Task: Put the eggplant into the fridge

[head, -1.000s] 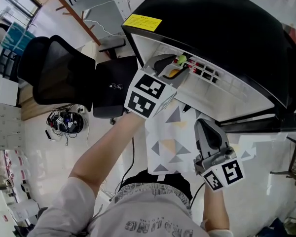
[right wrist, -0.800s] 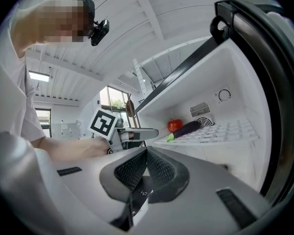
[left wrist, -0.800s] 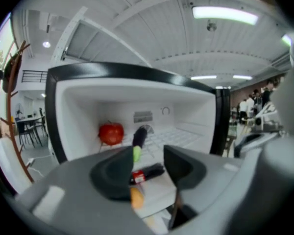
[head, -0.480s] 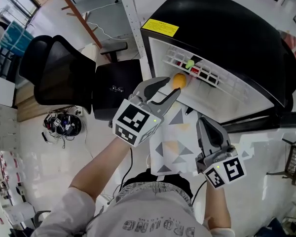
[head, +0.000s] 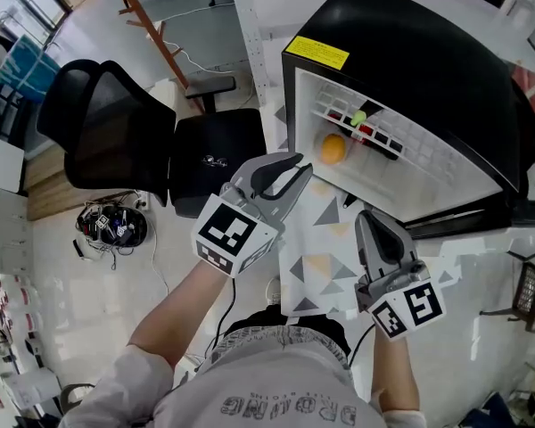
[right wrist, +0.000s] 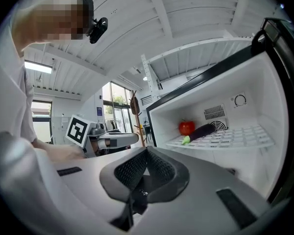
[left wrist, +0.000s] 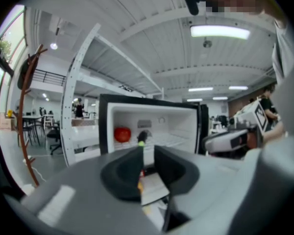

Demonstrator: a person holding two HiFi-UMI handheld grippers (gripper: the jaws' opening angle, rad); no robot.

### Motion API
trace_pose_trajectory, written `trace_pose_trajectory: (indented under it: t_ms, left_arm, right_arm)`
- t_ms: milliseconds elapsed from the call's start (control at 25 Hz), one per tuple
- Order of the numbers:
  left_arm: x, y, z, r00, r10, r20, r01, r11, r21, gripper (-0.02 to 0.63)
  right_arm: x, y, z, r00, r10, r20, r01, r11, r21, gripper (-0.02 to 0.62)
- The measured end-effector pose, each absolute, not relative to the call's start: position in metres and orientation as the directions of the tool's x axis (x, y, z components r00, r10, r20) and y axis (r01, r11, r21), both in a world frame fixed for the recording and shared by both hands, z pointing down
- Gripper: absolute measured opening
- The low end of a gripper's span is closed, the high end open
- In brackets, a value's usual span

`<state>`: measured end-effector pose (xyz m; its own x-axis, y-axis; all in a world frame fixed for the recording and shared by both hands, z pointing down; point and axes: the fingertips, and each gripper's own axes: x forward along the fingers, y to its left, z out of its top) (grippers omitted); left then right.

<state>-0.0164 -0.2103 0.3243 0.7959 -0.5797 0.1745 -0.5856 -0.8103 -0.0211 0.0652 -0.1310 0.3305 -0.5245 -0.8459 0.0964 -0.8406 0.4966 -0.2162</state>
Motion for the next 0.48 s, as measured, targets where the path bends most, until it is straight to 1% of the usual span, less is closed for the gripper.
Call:
trace_pose_trajectory:
  t_ms: [480]
  left_arm:
    - [-0.043,-0.186,0.324,0.823,-0.551,0.141,-0.558,-0.83,0.011,0.015]
  right_arm:
    - [0.045,-0.129,0.326,-0.524,-0.844,0.114,-0.846,0.5,-0.187,0.002]
